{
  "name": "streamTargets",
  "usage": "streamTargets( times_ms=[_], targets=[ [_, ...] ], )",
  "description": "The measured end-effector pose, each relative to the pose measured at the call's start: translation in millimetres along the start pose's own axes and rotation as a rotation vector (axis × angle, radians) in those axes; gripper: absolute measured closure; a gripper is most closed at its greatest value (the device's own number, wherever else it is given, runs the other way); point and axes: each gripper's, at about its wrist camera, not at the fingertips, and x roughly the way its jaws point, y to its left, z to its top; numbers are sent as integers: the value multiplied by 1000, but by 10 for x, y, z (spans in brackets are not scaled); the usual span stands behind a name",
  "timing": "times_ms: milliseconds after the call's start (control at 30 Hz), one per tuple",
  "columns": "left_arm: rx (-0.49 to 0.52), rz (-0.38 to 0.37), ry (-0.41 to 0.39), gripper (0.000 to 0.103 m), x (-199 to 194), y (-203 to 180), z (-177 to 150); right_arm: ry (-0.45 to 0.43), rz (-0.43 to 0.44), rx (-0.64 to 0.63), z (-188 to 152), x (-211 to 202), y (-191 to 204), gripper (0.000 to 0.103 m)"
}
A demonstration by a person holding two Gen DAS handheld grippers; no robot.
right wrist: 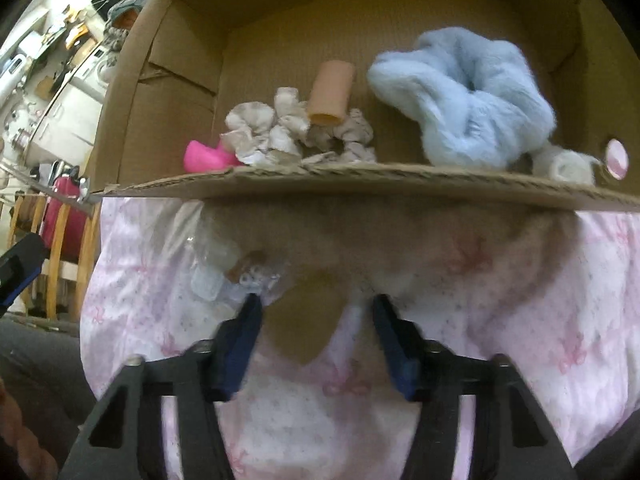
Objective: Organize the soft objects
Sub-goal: 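Grasp the translucent beige piece with the right tool and lift it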
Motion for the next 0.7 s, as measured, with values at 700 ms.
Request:
streamTargets(
  times_ms=[700],
  targets=[
    [165, -94, 147, 35, 442, -614, -142, -64, 103, -30, -81, -790, -124, 95]
  ],
)
